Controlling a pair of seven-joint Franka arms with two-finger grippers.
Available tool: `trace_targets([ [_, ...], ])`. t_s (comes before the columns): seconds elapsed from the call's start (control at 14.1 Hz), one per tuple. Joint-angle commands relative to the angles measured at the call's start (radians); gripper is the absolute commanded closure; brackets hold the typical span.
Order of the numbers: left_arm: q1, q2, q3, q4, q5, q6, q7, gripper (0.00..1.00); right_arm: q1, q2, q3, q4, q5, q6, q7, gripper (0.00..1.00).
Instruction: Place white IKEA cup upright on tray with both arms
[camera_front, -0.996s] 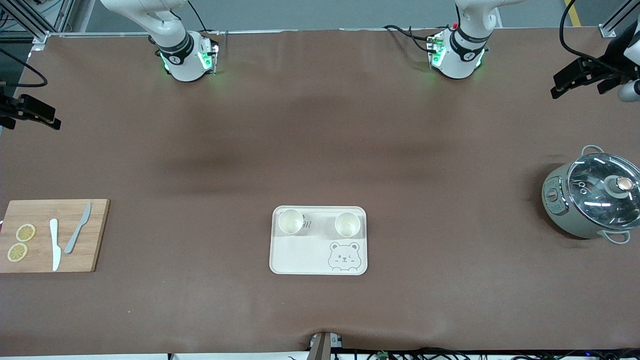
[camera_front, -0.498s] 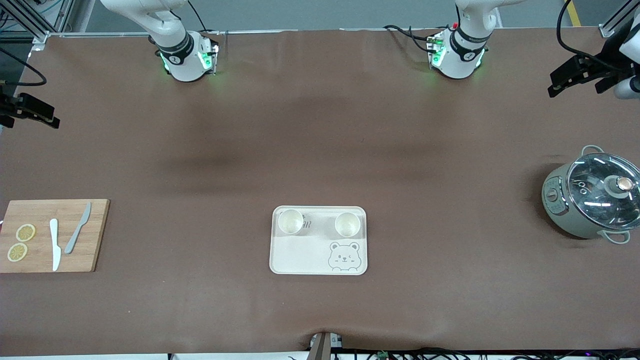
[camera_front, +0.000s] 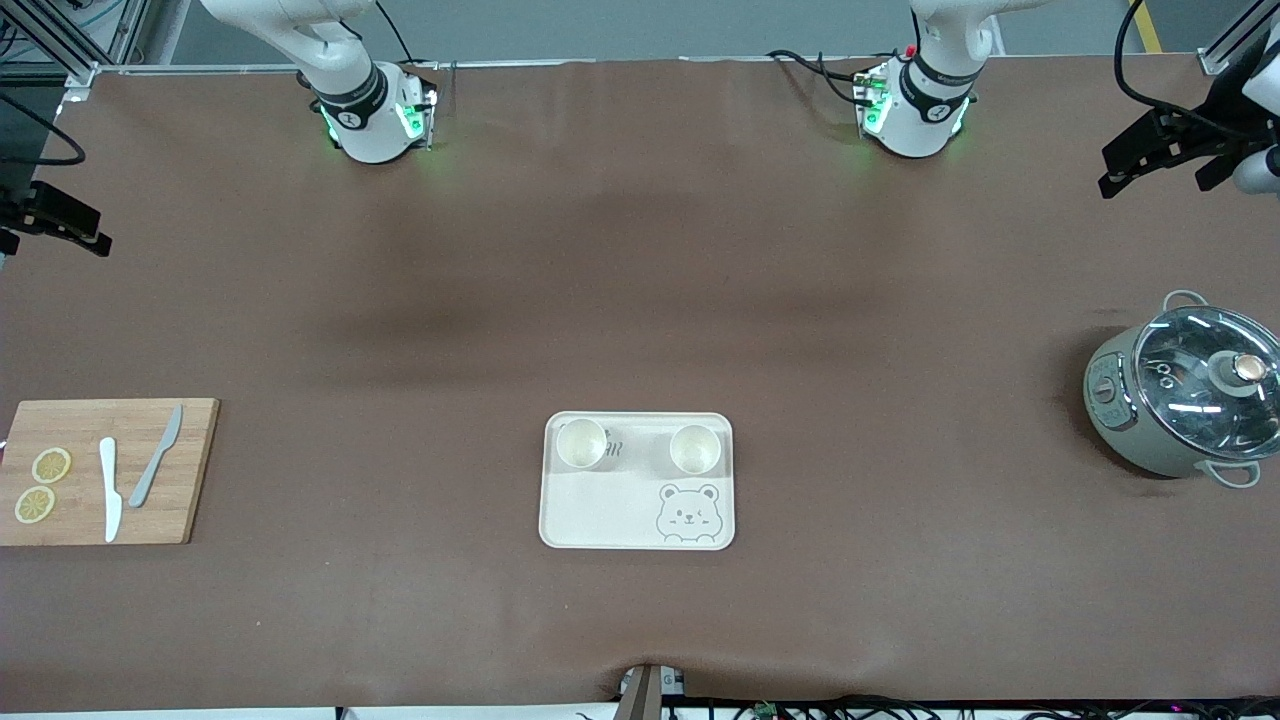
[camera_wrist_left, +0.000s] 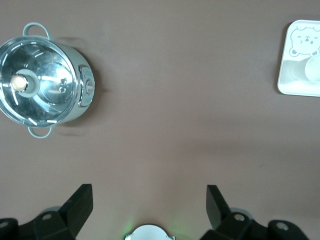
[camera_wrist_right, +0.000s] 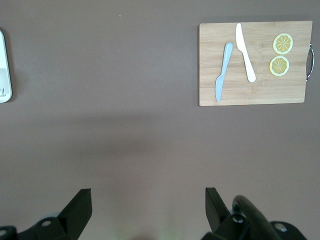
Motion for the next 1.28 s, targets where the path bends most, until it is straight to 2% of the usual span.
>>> trace_targets([
  [0.0,0.006,-0.027,-0.021,-0.031,0.023,0.025,0.009,0.00,-0.003,-0.026,0.003,-0.027,-0.009,0.008,0.009,0.00],
  [0.21,0.006,-0.055,-0.021,-0.077,0.014,0.058,0.008,0.00,-0.009,-0.024,0.001,-0.027,-0.008,0.005,0.009,0.00],
  [0.78,0.008,-0.021,-0.019,-0.027,0.018,0.053,0.005,0.00,-0.013,-0.023,0.001,-0.026,0.000,0.004,0.009,0.00],
  [1.21,0.004,-0.025,-0.019,-0.024,0.020,0.038,0.006,0.00,-0.013,-0.023,0.001,-0.026,0.010,0.002,0.010,0.00],
])
